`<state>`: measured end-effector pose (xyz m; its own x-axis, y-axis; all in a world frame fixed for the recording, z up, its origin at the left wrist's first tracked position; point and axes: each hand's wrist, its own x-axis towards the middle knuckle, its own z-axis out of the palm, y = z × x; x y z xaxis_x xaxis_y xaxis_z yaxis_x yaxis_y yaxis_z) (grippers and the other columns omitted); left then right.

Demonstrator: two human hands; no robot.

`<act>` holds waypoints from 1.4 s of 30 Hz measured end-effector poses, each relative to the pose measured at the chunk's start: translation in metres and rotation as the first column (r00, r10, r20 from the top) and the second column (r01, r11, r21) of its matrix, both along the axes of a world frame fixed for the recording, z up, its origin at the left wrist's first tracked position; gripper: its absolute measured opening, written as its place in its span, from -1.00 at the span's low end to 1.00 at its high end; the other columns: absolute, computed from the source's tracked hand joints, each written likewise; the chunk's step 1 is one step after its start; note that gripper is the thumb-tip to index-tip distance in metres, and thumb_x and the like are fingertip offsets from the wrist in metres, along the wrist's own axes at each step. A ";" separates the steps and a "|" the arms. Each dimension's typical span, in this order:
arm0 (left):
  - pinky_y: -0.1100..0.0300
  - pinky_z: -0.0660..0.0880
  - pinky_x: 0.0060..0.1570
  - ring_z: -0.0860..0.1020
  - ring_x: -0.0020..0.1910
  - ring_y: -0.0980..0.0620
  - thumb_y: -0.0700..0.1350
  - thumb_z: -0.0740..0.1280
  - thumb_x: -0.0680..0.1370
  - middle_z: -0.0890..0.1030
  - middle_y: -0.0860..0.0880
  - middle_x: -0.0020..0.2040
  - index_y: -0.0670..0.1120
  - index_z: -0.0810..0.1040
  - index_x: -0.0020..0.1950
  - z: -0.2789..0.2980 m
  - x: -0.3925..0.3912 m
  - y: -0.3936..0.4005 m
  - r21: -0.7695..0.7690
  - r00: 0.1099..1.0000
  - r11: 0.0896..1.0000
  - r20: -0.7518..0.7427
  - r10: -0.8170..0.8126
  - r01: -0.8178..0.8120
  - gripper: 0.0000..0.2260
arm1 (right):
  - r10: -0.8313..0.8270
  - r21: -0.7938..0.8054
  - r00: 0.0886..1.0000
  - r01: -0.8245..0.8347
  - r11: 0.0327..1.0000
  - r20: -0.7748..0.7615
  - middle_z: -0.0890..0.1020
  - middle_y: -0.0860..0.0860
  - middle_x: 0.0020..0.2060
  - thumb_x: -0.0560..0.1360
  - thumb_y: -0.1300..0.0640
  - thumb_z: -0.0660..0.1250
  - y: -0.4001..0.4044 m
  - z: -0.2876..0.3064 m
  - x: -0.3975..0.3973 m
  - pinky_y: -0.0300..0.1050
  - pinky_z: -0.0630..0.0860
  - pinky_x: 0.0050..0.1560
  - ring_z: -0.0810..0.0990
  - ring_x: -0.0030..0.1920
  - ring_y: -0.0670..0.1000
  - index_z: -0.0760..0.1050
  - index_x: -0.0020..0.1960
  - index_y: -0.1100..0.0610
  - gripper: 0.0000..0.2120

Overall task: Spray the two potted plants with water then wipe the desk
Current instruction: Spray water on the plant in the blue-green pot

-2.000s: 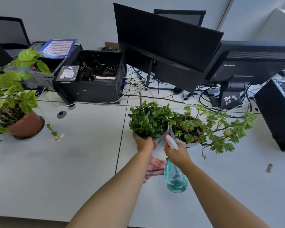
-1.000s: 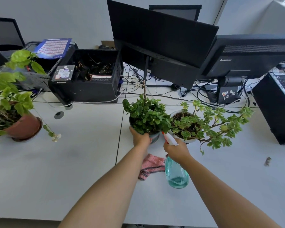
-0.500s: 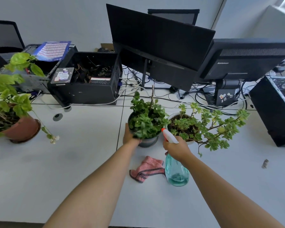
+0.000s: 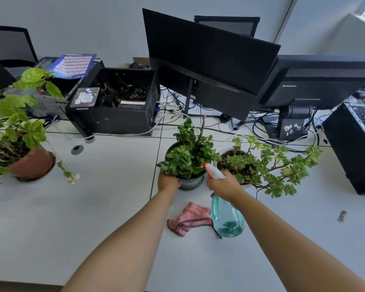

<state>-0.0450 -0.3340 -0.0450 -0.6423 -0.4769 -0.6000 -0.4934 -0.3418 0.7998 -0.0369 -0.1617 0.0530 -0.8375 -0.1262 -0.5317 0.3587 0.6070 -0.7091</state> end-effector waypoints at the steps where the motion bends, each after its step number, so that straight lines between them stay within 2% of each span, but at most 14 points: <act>1: 0.12 0.44 -0.25 0.44 -0.36 0.00 -0.26 0.10 0.60 0.59 -0.14 -0.11 -0.05 0.53 0.13 -0.001 0.000 -0.002 -0.011 1.000 1.000 0.006 -0.001 0.001 -0.73 | 0.002 0.009 1.000 -0.002 1.000 0.000 0.56 0.06 -0.10 0.47 0.13 0.26 -0.002 0.002 0.000 0.21 0.63 0.07 0.66 -0.10 0.15 0.49 0.19 -0.03 -0.70; 4: 0.14 0.46 -0.29 0.47 -0.36 0.01 -0.27 0.09 0.60 0.62 -0.16 -0.04 0.17 0.40 0.30 -0.006 0.011 0.010 -0.012 0.999 1.000 -0.048 0.026 -0.026 -0.59 | -0.035 0.029 0.999 0.035 0.999 -0.006 0.59 0.09 -0.14 0.47 0.12 0.27 -0.006 0.005 0.001 0.19 0.62 0.06 0.69 -0.07 0.20 0.49 -0.06 0.05 -0.93; 6: 0.15 0.47 -0.25 0.50 -0.36 0.01 -0.27 0.11 0.57 0.62 -0.23 0.05 0.23 0.31 0.36 -0.011 0.018 0.023 -0.009 0.994 1.000 -0.104 0.021 -0.022 -0.52 | -0.041 0.039 0.999 0.041 0.998 -0.014 0.60 0.10 -0.16 0.46 0.11 0.28 -0.009 0.004 0.001 0.22 0.63 0.06 0.70 -0.09 0.19 0.49 -0.11 0.06 -0.96; 9: 0.19 0.52 -0.30 0.50 -0.38 0.03 -0.31 0.18 0.54 0.59 -0.22 0.05 0.15 0.30 0.41 -0.010 0.019 0.029 0.043 0.988 0.998 -0.143 0.060 -0.055 -0.47 | -0.011 0.050 1.000 0.012 0.999 -0.013 0.57 0.06 -0.15 0.44 0.11 0.27 -0.011 0.003 -0.001 0.24 0.63 0.06 0.67 -0.08 0.19 0.51 0.09 0.03 -0.77; 13: 0.19 0.55 -0.31 0.50 -0.38 0.03 -0.35 0.19 0.56 0.56 -0.20 -0.04 0.10 0.26 0.41 -0.011 0.017 0.025 0.039 0.991 0.998 -0.123 0.056 -0.052 -0.49 | -0.053 0.052 0.999 0.053 0.997 0.003 0.58 0.10 -0.14 0.49 0.16 0.28 -0.011 0.005 -0.004 0.15 0.64 0.03 0.69 -0.07 0.19 0.47 -0.04 0.13 -0.93; 16: 0.14 0.57 -0.27 0.51 -0.39 0.03 -0.35 0.18 0.58 0.58 -0.19 -0.05 0.11 0.20 0.47 -0.013 0.014 0.027 0.032 0.993 0.999 -0.112 0.044 -0.041 -0.45 | -0.017 0.069 1.000 0.017 0.997 0.006 0.58 0.09 -0.12 0.45 0.13 0.26 -0.013 0.008 -0.007 0.06 0.64 -0.08 0.69 -0.11 0.15 0.49 0.13 0.14 -0.73; 20: 0.01 0.60 -0.05 0.63 -0.24 -0.10 -0.34 0.15 0.59 0.59 -0.23 0.17 0.11 0.28 0.45 -0.013 0.006 0.021 0.006 0.994 1.000 -0.102 0.028 -0.027 -0.49 | -0.015 0.078 1.000 0.015 0.997 0.000 0.58 0.09 -0.14 0.46 0.14 0.27 -0.016 0.010 -0.007 0.04 0.61 -0.11 0.69 -0.06 0.19 0.48 0.08 0.15 -0.78; 24: 0.09 0.59 -0.22 0.52 -0.39 0.01 -0.33 0.16 0.59 0.60 -0.22 -0.05 0.05 0.28 0.41 -0.010 0.006 0.014 -0.022 0.998 1.000 -0.065 -0.004 0.002 -0.55 | -0.014 0.108 1.000 0.011 0.994 0.019 0.55 0.07 -0.05 0.43 0.11 0.27 -0.024 0.014 -0.008 0.16 0.65 0.00 0.64 -0.06 0.14 0.44 0.21 0.15 -0.63; 27: 0.13 0.62 -0.32 0.58 -0.39 -0.03 -0.32 0.15 0.59 0.62 -0.32 0.03 0.06 0.22 0.43 -0.004 0.009 0.013 -0.026 0.998 0.999 -0.059 -0.034 0.033 -0.52 | 0.049 0.157 0.999 -0.050 0.986 0.012 0.53 0.06 -0.01 0.42 0.07 0.24 -0.032 0.011 -0.009 -0.03 0.57 -0.17 0.57 -0.11 0.05 0.43 0.32 0.09 -0.53; 31: 0.17 0.60 -0.37 0.58 -0.48 -0.01 -0.31 0.13 0.57 0.63 -0.35 0.05 0.05 0.22 0.43 -0.001 0.011 0.012 -0.040 0.998 0.998 -0.056 -0.043 0.040 -0.53 | -0.014 0.198 0.999 0.005 0.980 0.047 0.54 0.13 0.04 0.44 0.14 0.25 -0.041 0.009 -0.006 0.07 0.59 0.05 0.56 -0.05 0.09 0.39 0.30 0.26 -0.55; 35: 0.16 0.61 -0.34 0.58 -0.48 0.00 -0.30 0.13 0.58 0.63 -0.29 -0.07 0.06 0.21 0.42 -0.003 0.011 0.014 -0.012 0.998 0.999 -0.056 -0.031 0.031 -0.54 | -0.030 0.177 0.999 0.023 0.984 0.036 0.44 0.09 0.02 0.42 0.13 0.21 -0.046 0.003 -0.005 0.07 0.61 0.07 0.55 -0.06 0.06 0.33 0.41 0.16 -0.45; 38: 0.14 0.62 -0.30 0.57 -0.50 0.00 -0.29 0.14 0.58 0.62 -0.22 -0.17 0.06 0.23 0.40 -0.003 0.012 0.016 -0.019 0.998 0.999 -0.058 -0.028 0.027 -0.56 | -0.098 0.118 0.995 0.094 0.989 0.027 0.44 0.03 -0.15 0.46 0.18 0.21 -0.045 -0.002 -0.003 0.00 0.55 -0.08 0.50 -0.19 0.02 0.36 0.29 0.17 -0.60; 40: 0.14 0.61 -0.31 0.57 -0.49 -0.02 -0.29 0.14 0.58 0.65 -0.26 -0.11 0.04 0.24 0.40 -0.005 0.010 0.016 -0.030 0.998 0.999 -0.055 -0.028 0.026 -0.57 | -0.145 0.107 0.989 0.142 0.984 0.021 0.43 0.00 -0.21 0.50 0.19 0.23 -0.042 -0.004 -0.003 0.01 0.54 -0.10 0.47 -0.23 0.01 0.34 0.14 0.15 -0.77; 42: 0.15 0.61 -0.34 0.59 -0.48 -0.03 -0.28 0.14 0.58 0.66 -0.30 -0.01 0.03 0.23 0.39 -0.003 0.009 0.016 -0.046 0.999 0.998 -0.035 -0.035 0.034 -0.58 | -0.172 0.078 0.985 0.170 0.982 0.012 0.45 0.01 -0.20 0.50 0.19 0.24 -0.038 -0.004 -0.006 -0.01 0.56 -0.12 0.47 -0.25 -0.01 0.36 0.14 0.14 -0.78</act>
<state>-0.0360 -0.3185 -0.0483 -0.6795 -0.4803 -0.5546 -0.4749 -0.2882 0.8315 -0.0431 -0.2001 0.0485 -0.8330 0.0599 -0.5500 0.4747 0.5880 -0.6549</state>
